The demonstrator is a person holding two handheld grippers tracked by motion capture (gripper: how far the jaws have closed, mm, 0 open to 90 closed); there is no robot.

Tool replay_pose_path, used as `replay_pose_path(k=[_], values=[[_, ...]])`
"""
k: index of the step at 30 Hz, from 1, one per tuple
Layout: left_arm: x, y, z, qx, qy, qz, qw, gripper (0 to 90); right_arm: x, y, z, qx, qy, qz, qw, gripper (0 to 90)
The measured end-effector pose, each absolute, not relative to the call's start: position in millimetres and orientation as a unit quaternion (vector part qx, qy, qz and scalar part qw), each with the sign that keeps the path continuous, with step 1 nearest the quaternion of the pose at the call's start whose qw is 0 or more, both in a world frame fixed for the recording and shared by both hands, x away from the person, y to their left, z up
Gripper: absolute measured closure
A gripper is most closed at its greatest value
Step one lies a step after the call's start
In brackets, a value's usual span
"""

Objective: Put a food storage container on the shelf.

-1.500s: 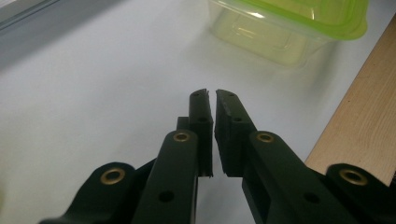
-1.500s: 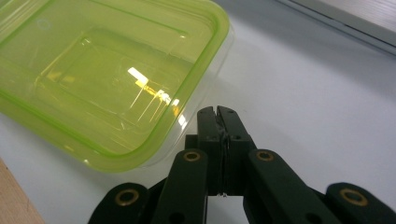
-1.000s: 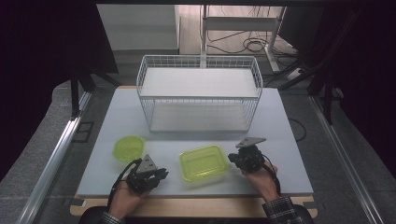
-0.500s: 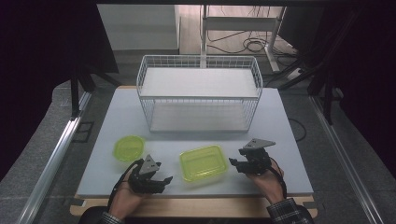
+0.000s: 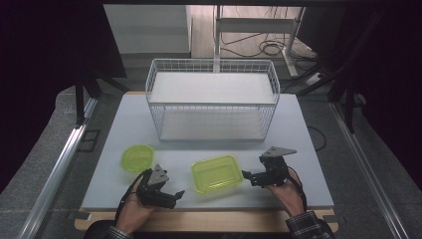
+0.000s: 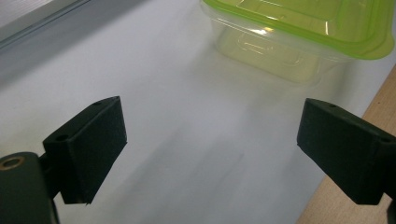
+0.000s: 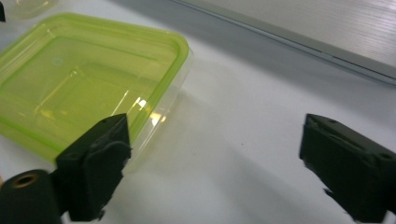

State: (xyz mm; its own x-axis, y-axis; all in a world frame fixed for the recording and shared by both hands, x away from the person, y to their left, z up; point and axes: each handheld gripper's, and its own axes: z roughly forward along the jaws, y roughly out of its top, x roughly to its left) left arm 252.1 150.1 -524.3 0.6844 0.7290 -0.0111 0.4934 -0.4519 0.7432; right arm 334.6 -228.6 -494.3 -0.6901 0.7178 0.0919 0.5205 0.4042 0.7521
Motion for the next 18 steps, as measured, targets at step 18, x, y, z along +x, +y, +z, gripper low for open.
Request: replay_pose_path(k=[18], values=[[251.9,147.2,-525.4,0.842,0.359,0.165,0.366,7.9,350.8,-217.0,-489.0,0.398,0.821,0.410,0.008,20.2]])
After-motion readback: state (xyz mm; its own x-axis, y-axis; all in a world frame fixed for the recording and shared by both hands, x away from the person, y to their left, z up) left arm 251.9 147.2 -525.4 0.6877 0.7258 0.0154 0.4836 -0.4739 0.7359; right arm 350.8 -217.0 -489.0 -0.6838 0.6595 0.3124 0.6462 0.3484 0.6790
